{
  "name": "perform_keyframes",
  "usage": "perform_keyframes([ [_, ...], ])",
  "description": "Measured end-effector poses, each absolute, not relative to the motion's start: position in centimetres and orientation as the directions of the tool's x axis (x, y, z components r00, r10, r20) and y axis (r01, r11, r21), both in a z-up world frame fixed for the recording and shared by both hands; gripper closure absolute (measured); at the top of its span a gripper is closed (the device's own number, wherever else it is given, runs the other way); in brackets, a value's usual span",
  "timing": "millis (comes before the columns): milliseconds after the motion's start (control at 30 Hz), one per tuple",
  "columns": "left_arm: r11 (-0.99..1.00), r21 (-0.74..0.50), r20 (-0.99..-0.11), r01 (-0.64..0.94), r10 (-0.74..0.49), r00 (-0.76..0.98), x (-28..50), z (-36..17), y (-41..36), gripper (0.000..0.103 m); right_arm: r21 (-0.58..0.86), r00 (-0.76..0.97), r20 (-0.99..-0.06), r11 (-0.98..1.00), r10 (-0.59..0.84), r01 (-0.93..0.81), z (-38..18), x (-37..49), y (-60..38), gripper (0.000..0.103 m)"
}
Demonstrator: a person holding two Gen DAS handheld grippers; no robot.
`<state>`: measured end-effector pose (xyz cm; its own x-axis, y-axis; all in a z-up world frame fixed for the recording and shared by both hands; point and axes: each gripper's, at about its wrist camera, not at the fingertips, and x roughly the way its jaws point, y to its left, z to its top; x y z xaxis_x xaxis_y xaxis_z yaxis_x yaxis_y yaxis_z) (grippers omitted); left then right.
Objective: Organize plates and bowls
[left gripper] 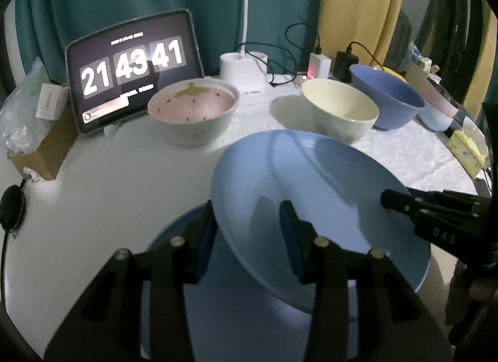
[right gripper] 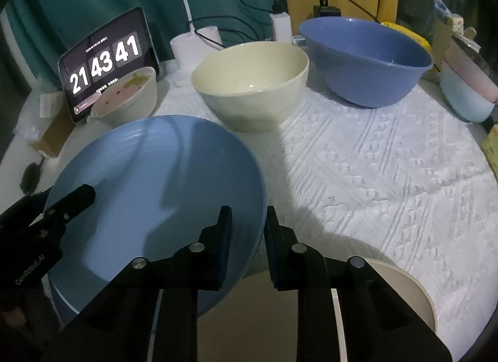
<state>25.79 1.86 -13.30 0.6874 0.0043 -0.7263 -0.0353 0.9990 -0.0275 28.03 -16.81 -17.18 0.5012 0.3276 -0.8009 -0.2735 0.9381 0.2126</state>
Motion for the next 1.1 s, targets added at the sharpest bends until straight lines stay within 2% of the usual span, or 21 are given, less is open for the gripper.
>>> perform_keyframes([
  [500, 1.0, -0.013, -0.681, 0.022, -0.025, 0.732, 21.1, -10.8, -0.6, 0.061, 0.193, 0.587, -0.749, 0.949, 0.308, -0.251, -13.9, 23.1, -19.6, 0.08],
  [1100, 0.995, 0.014, -0.69, 0.102, -0.064, 0.721, 17.8, -10.9, -5.8, 0.061, 0.202, 0.629, -0.728, 0.962, 0.275, -0.186, -13.8, 18.0, -25.2, 0.08],
])
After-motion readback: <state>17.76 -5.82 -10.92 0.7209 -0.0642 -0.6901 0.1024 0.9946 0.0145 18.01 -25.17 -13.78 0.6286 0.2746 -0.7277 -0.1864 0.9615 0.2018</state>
